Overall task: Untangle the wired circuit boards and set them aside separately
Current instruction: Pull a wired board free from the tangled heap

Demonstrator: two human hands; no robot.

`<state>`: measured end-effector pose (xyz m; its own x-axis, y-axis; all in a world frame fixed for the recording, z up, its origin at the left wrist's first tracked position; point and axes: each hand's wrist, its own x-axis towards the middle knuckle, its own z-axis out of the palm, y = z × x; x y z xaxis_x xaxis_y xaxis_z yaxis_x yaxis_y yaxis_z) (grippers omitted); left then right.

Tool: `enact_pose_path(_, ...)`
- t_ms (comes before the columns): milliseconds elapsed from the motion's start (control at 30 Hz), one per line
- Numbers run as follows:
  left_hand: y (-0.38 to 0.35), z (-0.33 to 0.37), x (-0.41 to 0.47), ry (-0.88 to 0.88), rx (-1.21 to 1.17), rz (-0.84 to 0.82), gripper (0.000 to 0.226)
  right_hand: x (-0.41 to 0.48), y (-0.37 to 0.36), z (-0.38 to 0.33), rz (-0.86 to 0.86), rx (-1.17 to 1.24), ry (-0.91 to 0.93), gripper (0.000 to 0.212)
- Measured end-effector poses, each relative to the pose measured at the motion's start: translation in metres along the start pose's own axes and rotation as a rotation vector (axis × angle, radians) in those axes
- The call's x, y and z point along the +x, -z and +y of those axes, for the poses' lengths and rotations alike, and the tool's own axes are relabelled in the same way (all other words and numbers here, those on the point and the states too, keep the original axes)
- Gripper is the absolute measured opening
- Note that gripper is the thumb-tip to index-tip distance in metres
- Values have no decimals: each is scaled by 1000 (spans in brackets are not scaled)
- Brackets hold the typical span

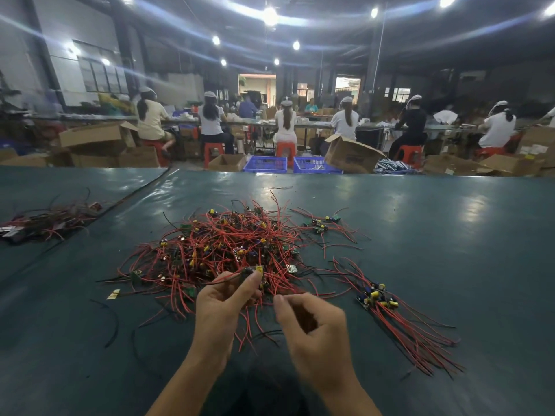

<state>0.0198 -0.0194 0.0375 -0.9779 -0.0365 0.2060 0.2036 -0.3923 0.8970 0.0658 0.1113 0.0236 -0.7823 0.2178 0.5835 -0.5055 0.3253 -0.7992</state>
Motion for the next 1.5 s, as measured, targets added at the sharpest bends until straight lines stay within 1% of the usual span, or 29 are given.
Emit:
enact_pose_path(33,-2,0,-1,-10,30,-36,17,-3,-7,-5,-58,118,-111,21)
enact_pose_path(100,-4,-1,-3,-46,78,-106,14,-6,-16,-10,-70,270,-268,21)
enact_pose_path(167,-5,-1,-4,-126,142,-149,14,-3,-17,-12,34,381,-394,26)
enact_pose_path(200,-4,-1,-4,-191,210,-161,16,-1,-15,-13,102,411,-442,26)
enact_pose_path(267,-4,0,-5,-305,334,-192,13,2,-11,-12,194,452,-503,22)
enact_pose_path(333,-6,1,-9,-329,365,-229,15,4,-8,-13,215,524,-549,16)
enact_pose_path(367,-8,2,-11,-311,366,-250,21,5,-7,-13,210,556,-570,14)
enact_pose_path(433,-10,2,-16,-254,365,-281,34,6,-6,-13,194,593,-608,13)
enact_pose_path(533,-15,3,-19,-174,402,-299,33,5,-7,-11,170,589,-627,14)
enact_pose_path(600,-18,3,-20,-116,425,-296,34,5,-7,-11,168,582,-619,12)
enact_pose_path(733,-20,4,-21,-23,435,-346,37,6,-7,-11,148,601,-635,8)
enact_pose_path(800,-22,5,-21,12,428,-361,37,8,-7,-11,140,632,-684,13)
enact_pose_path(867,-23,7,-23,40,438,-367,39,10,-8,-9,168,687,-764,18)
enact_pose_path(967,-25,4,-24,108,451,-358,41,15,-6,-6,215,735,-867,13)
enact_pose_path(1033,-25,5,-26,141,481,-379,45,21,1,-3,253,700,-914,14)
enact_pose_path(1133,-24,3,-24,88,541,-417,50,31,15,4,301,711,-956,16)
enact_pose_path(1233,-24,4,-22,153,574,-488,55,39,28,11,354,801,-970,17)
enact_pose_path(1333,-19,0,-21,2,517,-548,55,41,34,15,388,880,-948,12)
enact_pose_path(1400,-15,-1,-20,-25,506,-560,54,41,34,15,402,936,-933,13)
enact_pose_path(1500,-13,-3,-16,-39,515,-567,55,40,32,16,408,1017,-921,21)
